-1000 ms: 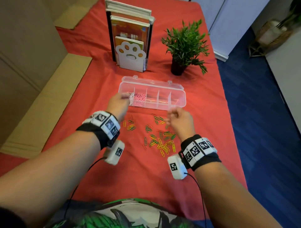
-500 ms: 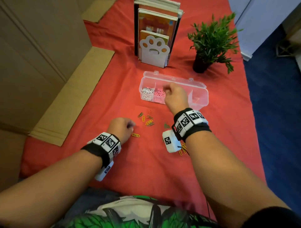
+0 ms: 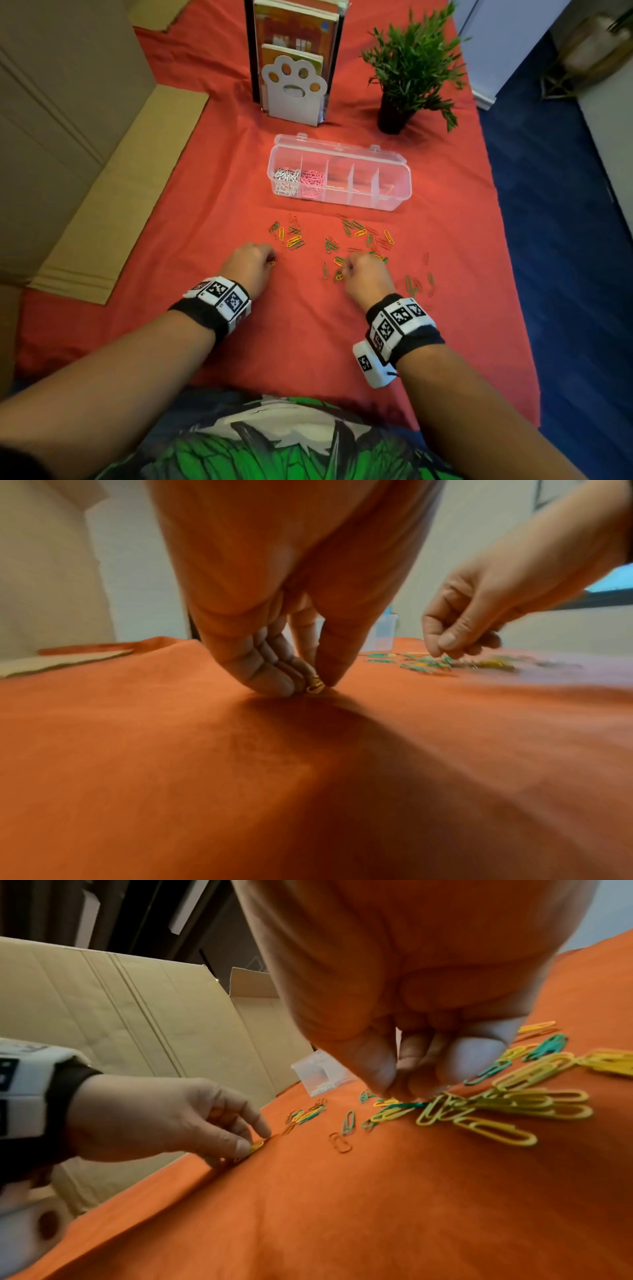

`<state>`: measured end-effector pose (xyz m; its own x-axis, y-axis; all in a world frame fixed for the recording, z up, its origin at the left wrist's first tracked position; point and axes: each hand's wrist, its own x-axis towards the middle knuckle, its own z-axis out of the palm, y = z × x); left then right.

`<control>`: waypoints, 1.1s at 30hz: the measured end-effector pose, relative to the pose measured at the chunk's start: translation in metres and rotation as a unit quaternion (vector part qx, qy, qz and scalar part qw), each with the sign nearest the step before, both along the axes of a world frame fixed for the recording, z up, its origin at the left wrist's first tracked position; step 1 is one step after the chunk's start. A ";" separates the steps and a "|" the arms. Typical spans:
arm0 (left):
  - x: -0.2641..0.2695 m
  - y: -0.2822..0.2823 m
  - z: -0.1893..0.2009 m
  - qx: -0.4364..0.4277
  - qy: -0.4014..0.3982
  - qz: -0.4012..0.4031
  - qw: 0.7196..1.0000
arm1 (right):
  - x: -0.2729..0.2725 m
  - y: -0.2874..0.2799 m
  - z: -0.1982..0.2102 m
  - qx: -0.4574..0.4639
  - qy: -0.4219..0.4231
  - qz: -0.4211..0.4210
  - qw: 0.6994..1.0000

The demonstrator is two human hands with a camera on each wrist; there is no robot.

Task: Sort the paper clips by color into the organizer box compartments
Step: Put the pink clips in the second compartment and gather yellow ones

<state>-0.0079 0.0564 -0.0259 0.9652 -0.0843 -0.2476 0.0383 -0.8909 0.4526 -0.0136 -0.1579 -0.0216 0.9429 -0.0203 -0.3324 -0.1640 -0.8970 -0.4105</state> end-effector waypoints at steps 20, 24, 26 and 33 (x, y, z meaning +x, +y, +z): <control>0.001 0.049 0.013 0.015 0.021 0.189 0.982 | -0.008 -0.027 -0.006 -0.078 0.132 -0.042 0.987; -0.003 0.023 0.006 -0.039 0.019 0.123 0.991 | -0.004 -0.016 -0.004 0.030 0.041 -0.044 0.998; -0.002 0.008 0.004 -0.132 0.058 0.114 0.983 | 0.000 -0.021 -0.002 0.059 0.001 -0.058 0.997; 0.007 -0.036 0.019 -0.431 0.277 0.216 0.831 | -0.003 -0.051 0.005 0.021 -0.001 -0.095 0.995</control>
